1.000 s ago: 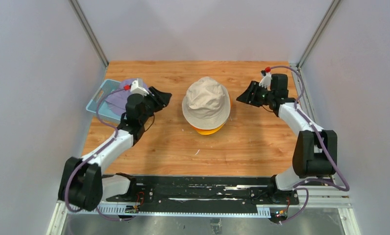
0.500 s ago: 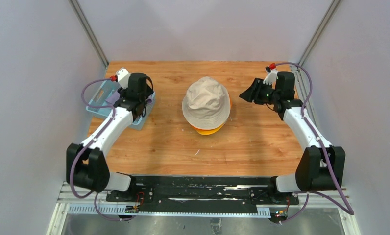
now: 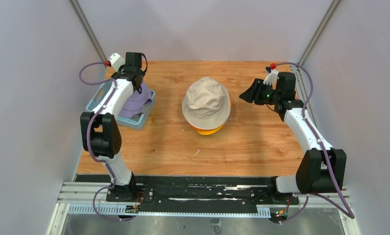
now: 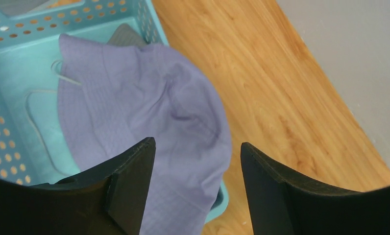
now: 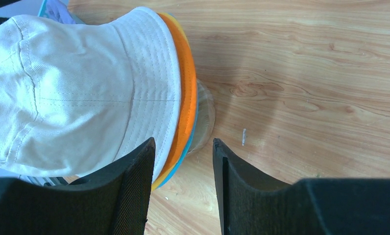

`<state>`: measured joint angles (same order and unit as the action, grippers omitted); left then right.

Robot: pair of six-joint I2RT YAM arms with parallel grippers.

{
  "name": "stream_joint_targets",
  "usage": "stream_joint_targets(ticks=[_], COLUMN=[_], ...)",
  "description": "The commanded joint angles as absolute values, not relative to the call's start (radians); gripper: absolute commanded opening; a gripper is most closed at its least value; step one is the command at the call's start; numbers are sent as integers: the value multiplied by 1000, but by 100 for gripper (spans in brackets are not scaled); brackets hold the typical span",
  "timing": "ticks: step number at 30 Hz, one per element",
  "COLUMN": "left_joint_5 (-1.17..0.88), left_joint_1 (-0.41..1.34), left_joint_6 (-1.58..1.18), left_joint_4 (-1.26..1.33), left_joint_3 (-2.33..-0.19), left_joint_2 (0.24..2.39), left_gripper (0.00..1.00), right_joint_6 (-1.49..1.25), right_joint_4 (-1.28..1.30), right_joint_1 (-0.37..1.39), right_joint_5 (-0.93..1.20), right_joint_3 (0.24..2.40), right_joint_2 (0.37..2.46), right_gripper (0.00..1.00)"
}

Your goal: Stack the hats

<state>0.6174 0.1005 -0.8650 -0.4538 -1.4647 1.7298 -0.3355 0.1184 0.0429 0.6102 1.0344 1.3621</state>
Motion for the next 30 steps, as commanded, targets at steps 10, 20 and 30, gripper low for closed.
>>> stream_joint_targets(ticks=[10, 20, 30], left_joint_5=[574, 566, 545], left_joint_1=[16, 1, 0], left_joint_6=[-856, -845, -824], left_joint_4=[-537, -517, -496], left_joint_3=[-1713, -1735, -1749], left_joint_2=[2012, 2056, 2091], left_gripper=[69, 69, 64], right_joint_6=[-325, -333, -334], right_joint_4=[110, 94, 89], right_joint_1=[31, 31, 31], right_joint_5=[634, 650, 653], right_joint_3=[1014, 1007, 1005], right_joint_2=[1343, 1353, 1354], right_gripper=[47, 47, 47])
